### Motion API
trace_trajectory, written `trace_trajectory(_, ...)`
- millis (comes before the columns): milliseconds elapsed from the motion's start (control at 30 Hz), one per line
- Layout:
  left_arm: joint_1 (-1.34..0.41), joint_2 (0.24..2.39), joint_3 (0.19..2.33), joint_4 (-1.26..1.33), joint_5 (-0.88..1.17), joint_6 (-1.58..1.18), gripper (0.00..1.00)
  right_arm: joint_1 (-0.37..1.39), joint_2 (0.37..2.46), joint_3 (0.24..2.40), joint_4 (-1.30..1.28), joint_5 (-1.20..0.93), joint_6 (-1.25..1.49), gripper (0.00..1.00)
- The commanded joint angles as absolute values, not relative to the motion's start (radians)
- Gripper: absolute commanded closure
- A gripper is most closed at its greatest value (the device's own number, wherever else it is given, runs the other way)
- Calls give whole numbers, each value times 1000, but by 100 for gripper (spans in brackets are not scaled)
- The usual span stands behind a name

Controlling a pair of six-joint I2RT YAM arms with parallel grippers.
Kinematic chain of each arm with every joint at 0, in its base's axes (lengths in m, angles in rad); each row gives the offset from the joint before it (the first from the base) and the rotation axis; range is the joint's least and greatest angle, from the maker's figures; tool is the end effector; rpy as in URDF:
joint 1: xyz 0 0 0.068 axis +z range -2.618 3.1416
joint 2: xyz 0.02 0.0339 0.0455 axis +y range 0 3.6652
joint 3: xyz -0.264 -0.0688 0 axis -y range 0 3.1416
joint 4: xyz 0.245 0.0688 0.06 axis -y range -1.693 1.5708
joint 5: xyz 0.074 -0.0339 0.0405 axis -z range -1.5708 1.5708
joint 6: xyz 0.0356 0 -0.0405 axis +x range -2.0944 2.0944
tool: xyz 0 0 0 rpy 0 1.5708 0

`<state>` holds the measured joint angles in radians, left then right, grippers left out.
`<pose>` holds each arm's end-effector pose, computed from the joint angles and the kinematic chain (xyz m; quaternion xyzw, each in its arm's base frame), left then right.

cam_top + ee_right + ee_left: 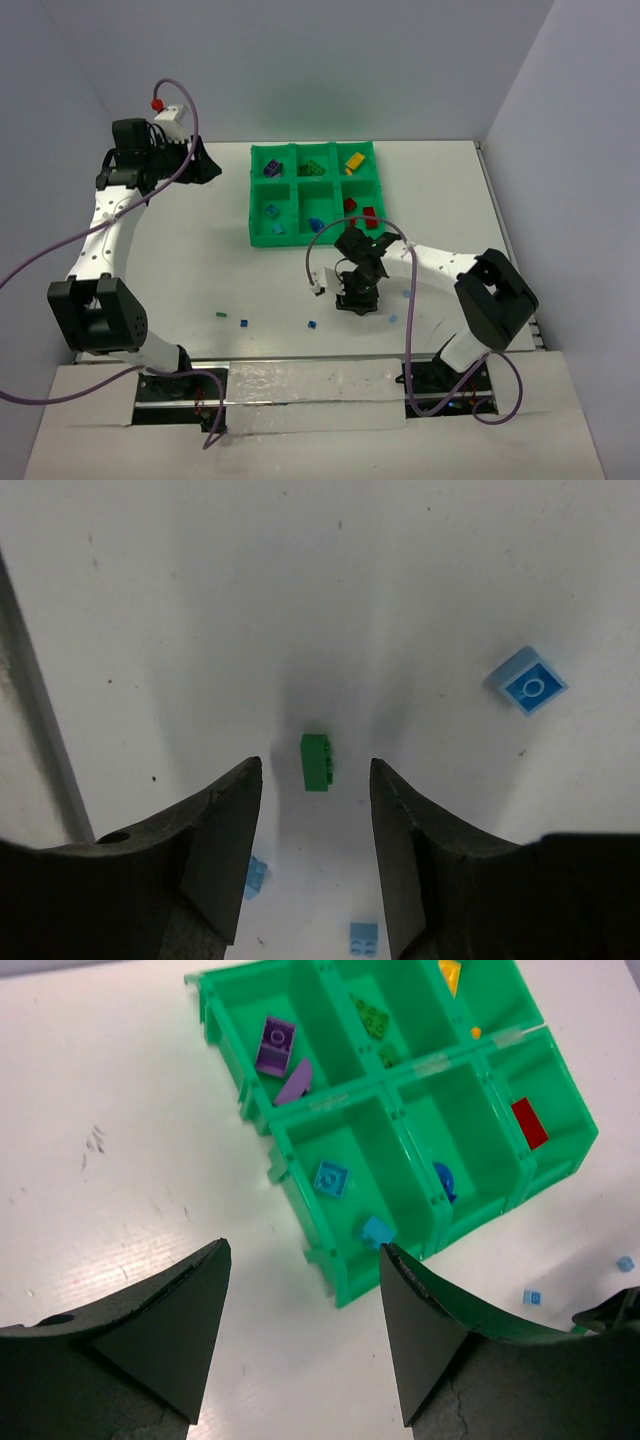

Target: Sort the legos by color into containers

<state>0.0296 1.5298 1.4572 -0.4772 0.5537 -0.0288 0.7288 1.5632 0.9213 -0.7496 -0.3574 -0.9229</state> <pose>0.3472 -0.0084 0.3649 0.1090 0.8428 -0.2383 0.4701 0.1926 0.1886 0.1732 -0.7313 0.6528 0.1677 0.1048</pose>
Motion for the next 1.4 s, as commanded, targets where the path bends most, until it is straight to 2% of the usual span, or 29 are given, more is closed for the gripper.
trace_trajectory(0, 37, 1453, 1439, -477, 564, -11, 30, 741, 1575, 887, -675, -276, -907, 47)
trace_trajectory(233, 37, 1445, 1416, -473, 539, -11, 30, 765, 1558, 829, -621, -231, -880, 51)
trace_trajectory(400, 38, 1451, 1415, -474, 519, 29, 30, 809, 1546, 788, -568, -214, -832, 60)
trace_trajectory(600, 40, 1451, 1416, -488, 503, 61, 29, 839, 1517, 733, -541, -213, -807, 79)
trace_trajectory(667, 43, 1447, 1408, -511, 512, 91, 29, 841, 1482, 750, -580, -231, -816, 88)
trace_trajectory(767, 53, 1430, 1389, -540, 533, 177, 29, 826, 1430, 818, -617, -251, -838, 97)
trace_trajectory(867, 82, 1402, 1351, -579, 569, 261, 29, 792, 1425, 919, -674, -290, -855, 100)
trace_trajectory(1100, 170, 1347, 1267, -943, 818, 814, 29, 628, 1585, 1412, -714, -441, -757, 100)
trace_trajectory(1233, 172, 1302, 1160, -1145, 822, 1187, 29, 530, 1812, 1799, -636, -494, -544, 100)
trace_trajectory(1367, 171, 1253, 1046, -1170, 784, 1302, 29, 483, 2034, 2107, -575, -479, -402, 100)
